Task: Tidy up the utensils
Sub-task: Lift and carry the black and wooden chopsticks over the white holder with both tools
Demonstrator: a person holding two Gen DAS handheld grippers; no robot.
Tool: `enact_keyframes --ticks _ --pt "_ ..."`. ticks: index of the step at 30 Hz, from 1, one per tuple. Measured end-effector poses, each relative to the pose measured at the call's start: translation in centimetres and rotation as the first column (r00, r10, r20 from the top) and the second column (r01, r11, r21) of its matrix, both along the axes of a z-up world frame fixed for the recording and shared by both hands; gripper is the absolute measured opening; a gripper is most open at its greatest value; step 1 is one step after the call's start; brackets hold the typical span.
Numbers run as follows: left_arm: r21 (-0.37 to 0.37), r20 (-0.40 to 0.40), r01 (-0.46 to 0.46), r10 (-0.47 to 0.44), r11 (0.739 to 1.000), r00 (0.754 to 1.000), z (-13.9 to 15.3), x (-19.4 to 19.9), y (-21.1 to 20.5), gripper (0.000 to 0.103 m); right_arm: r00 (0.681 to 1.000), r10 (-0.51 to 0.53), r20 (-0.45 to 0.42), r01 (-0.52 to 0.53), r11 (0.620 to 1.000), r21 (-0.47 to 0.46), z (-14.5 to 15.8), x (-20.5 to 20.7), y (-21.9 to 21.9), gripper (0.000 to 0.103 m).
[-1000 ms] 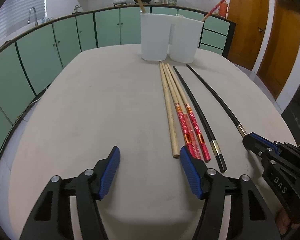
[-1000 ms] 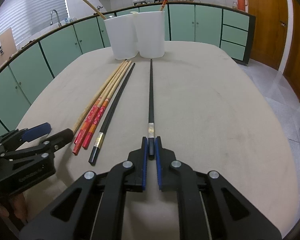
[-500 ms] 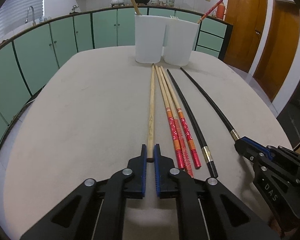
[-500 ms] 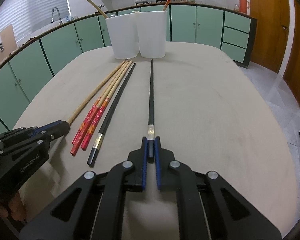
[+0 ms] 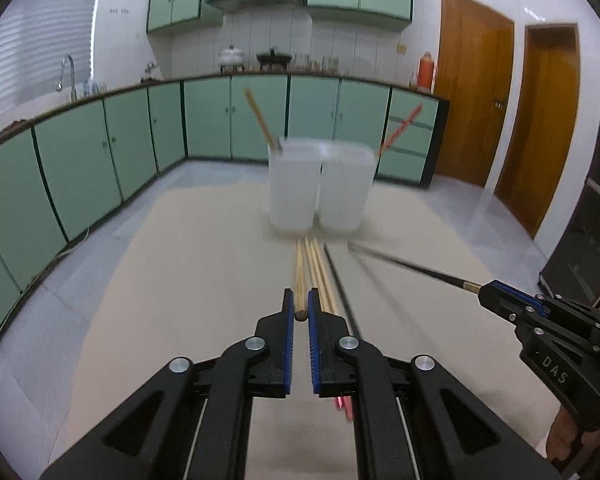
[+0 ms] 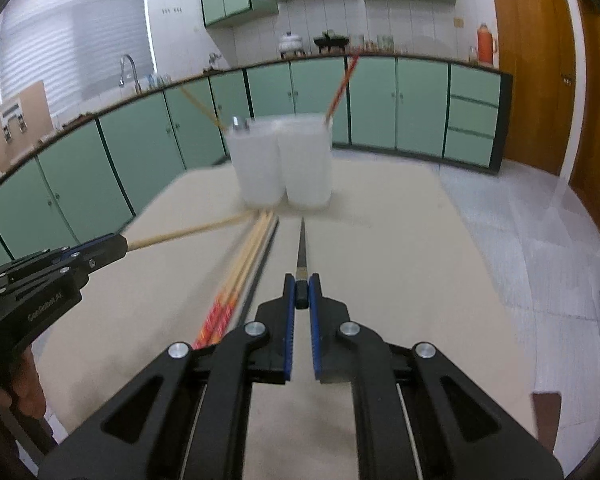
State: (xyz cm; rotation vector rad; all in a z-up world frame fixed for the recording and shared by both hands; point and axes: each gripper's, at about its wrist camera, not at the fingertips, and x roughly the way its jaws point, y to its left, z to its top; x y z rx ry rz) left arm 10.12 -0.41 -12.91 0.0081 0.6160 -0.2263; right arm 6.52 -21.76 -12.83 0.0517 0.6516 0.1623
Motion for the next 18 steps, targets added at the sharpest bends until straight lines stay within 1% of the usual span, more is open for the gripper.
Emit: enact_keyframes --ticks 3,6,9,11,14,18 --pt "-0.029 0.046 0.004 -0.002 1.000 0.999 2.4 0.7 0.5 0.007 0.999 0.019 0.051 -0.019 1.000 0.011 2.8 0.6 -0.4 0.006" --pt "-0.046 0.085 0.012 -0.008 0.999 0.996 4.6 1.9 0.7 0.007 0.996 0.043 0.079 -0.046 0.998 0.041 5.5 1.8 -0.8 0.006" --pt "-0.073 0.109 0.022 -0.014 0.997 0.994 6.4 3.4 1.0 0.007 0.994 0.062 0.085 -0.068 0.995 0.072 7.6 3.4 -1.3 0.006" --pt "-0.078 0.132 0.028 -0.017 0.997 0.991 7.7 4.3 1.0 0.007 0.995 0.073 0.074 -0.080 0.993 0.088 8.8 4.5 -1.7 0.006" --pt "-0.086 0.146 0.046 -0.033 0.995 0.989 9.0 5.0 0.8 0.007 0.994 0.092 0.066 -0.099 0.989 0.107 10.5 6.3 -1.9 0.006" --pt "-0.107 0.152 0.071 -0.054 0.992 0.987 10.1 5.7 0.6 0.007 0.989 0.124 0.075 -0.132 0.984 0.121 12.2 7.4 -1.8 0.006"
